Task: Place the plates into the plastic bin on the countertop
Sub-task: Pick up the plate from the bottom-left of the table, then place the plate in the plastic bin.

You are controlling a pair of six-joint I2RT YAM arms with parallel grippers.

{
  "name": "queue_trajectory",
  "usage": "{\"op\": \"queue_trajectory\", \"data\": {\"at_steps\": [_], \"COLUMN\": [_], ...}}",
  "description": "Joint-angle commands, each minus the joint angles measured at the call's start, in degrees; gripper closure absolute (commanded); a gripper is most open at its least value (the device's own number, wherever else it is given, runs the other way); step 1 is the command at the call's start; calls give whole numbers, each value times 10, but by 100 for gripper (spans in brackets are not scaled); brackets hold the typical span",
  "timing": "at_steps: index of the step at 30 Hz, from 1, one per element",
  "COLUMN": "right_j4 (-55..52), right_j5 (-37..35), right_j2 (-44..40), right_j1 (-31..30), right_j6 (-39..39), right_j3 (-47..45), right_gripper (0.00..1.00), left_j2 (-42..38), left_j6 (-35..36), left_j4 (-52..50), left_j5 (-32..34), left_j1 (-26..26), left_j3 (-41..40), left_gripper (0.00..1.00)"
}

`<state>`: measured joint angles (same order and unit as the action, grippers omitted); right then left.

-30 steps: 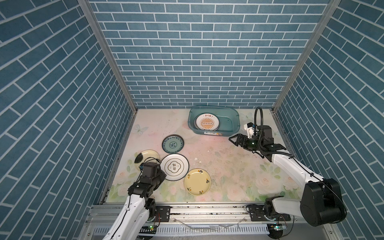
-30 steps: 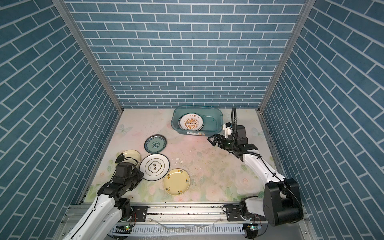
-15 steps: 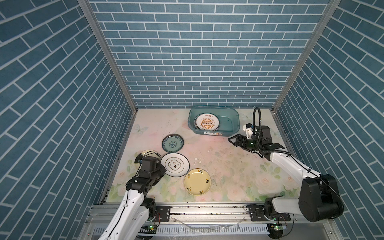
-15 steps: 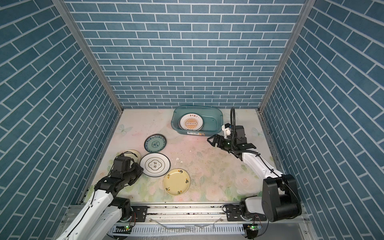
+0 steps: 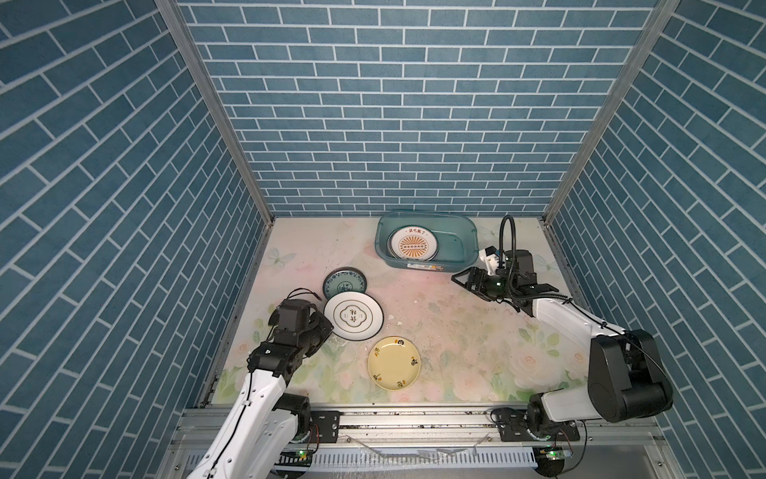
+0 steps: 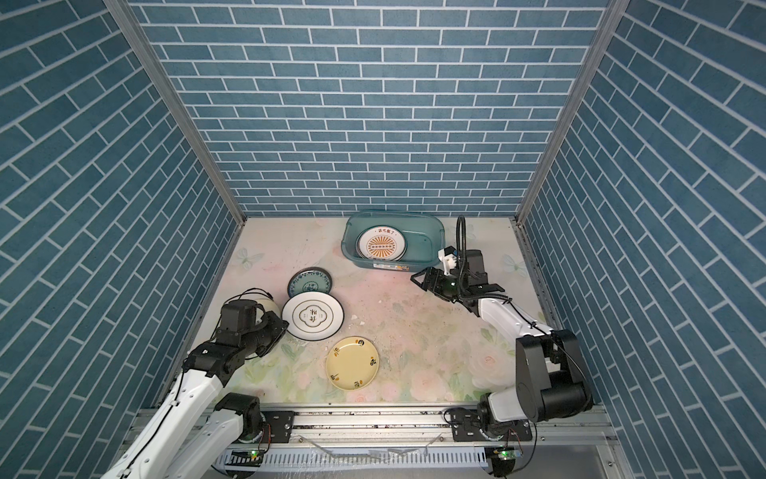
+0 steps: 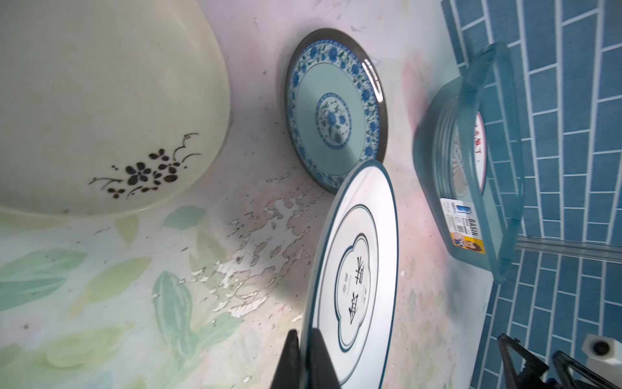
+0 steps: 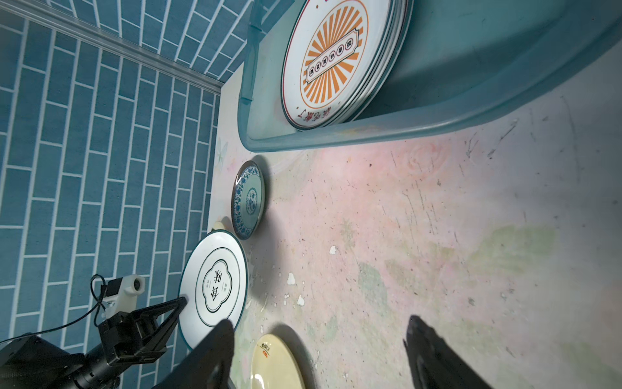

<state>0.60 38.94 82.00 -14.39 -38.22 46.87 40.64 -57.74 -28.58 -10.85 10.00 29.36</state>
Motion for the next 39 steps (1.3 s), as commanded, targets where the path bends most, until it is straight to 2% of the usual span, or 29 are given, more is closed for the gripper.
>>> {"op": "queue_trajectory", "data": {"at_steps": [1,6,12,20,23,35,39], "right_j4": [30,21,15,-11,-6,35,36], "right_j5": [18,16,0,-17,-13,0,-1], "right_j2": [10,38,70,91,98,118,121], "right_j1": [-10,-42,-80,-102,-105,-106,-106], "right_j6": [-31,-31,-31,-20,-24,-53,-53], "right_j3": [19,52,90,121,125,120,120], "right_gripper": [25,30,30,34,45,48,56], "left_j2": [5,66,165,255,277,335,348], "left_j6": [-7,-24,-8,-9,-9,-15,-15], "left_j4": [67,178,241,309,325,374,388], "left_j5": [-9,-53,-70,-94,-105,-121,-130], "left_j1": [5,10,63,94,102,118,121], "left_j3": [24,24,84,131,142,154,163], "left_gripper": [100,100,100,100,100,100,100]}}
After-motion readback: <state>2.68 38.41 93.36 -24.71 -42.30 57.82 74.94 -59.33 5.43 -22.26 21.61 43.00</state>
